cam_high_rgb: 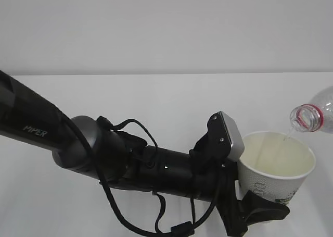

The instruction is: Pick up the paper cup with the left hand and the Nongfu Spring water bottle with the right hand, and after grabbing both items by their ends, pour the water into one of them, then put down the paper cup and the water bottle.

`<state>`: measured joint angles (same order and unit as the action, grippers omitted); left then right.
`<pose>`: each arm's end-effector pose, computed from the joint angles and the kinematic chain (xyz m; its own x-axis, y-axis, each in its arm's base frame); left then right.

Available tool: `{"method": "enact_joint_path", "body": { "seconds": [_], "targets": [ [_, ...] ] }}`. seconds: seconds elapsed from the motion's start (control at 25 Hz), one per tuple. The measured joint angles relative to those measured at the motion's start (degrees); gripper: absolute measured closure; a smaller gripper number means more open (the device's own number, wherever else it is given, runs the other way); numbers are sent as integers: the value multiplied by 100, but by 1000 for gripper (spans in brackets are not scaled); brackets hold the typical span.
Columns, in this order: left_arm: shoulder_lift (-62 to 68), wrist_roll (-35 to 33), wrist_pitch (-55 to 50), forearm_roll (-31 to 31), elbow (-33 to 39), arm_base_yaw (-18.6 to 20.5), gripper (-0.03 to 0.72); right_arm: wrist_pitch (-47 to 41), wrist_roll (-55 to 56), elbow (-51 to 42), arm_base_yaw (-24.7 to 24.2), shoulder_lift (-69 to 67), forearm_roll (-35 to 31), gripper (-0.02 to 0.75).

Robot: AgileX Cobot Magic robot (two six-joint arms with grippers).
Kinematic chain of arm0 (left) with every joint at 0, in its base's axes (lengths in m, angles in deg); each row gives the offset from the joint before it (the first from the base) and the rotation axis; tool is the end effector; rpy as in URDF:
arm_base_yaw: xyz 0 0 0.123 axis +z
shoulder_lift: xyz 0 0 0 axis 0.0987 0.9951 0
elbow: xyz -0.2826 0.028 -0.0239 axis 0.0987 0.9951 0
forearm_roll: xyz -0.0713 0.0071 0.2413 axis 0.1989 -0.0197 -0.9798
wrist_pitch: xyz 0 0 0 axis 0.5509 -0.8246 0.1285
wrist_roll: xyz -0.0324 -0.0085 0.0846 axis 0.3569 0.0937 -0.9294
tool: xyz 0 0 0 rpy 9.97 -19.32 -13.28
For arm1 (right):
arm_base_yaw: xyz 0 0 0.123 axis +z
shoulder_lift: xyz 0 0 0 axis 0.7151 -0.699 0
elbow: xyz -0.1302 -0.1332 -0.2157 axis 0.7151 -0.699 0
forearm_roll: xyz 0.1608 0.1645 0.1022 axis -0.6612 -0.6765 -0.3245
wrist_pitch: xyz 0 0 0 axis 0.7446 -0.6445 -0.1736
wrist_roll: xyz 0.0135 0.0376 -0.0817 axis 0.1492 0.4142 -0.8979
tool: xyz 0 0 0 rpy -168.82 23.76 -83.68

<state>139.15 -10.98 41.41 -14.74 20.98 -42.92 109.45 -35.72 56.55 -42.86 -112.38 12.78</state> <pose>0.2287 -0.3489 0.0992 -0.1579 0.2740 -0.9487 0.9872 0.0237 -0.1574 0.1737 0.0099 0.2247 0.0442 -0.9947 -0.0933 -0.2202 0.0814 -0.9720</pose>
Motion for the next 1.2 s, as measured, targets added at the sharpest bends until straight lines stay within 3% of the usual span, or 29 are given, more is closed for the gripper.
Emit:
{"method": "enact_joint_path", "body": {
  "seconds": [1.2],
  "targets": [
    [0, 0, 0, -9, 0, 0, 171, 0, -40, 0, 0, 0, 0, 292]
  ]
}}
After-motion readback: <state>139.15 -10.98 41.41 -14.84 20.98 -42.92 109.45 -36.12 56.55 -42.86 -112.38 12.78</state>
